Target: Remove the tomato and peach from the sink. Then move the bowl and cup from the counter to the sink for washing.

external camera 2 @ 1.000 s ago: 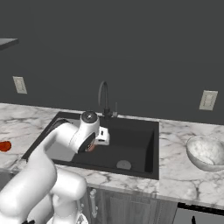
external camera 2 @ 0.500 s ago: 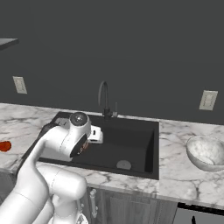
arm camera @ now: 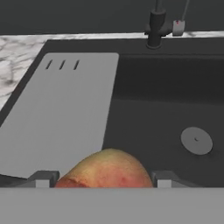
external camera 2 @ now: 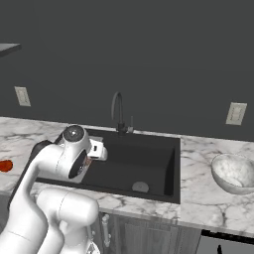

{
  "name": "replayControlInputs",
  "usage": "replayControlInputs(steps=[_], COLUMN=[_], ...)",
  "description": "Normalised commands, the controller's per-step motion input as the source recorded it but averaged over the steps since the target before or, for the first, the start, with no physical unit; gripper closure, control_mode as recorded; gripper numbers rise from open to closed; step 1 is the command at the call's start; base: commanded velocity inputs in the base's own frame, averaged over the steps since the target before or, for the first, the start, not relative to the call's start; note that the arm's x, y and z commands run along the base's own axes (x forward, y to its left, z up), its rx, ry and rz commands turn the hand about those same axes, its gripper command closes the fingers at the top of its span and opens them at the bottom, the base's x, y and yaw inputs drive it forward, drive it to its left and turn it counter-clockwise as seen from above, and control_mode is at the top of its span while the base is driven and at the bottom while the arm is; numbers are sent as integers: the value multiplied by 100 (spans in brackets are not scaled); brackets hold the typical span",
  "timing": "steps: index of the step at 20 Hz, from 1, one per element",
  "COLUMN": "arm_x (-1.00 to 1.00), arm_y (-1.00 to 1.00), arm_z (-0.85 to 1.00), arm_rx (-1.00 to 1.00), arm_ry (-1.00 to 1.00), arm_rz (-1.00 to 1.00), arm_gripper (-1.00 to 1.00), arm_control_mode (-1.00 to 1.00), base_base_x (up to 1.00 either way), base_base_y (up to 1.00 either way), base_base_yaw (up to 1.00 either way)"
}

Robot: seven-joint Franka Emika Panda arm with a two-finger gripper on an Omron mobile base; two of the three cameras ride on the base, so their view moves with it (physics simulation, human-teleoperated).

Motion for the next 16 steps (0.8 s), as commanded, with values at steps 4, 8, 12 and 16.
replayControlInputs(steps=[4, 8, 12, 16], arm_x=[0, 0, 1, 5], arm_y=[40, 41, 45, 48], arm_z=[10, 12, 12, 8], arm_rx=[0, 0, -2, -4], arm_ry=[0, 0, 0, 0], arm_rz=[-11, -6, -3, 0], arm_gripper=[100, 100, 100, 100], arm_control_mode=[-100, -100, -100, -100], base_base_x=[0, 0, 0, 0], base_base_y=[0, 0, 0, 0], base_base_yaw=[0, 0, 0, 0])
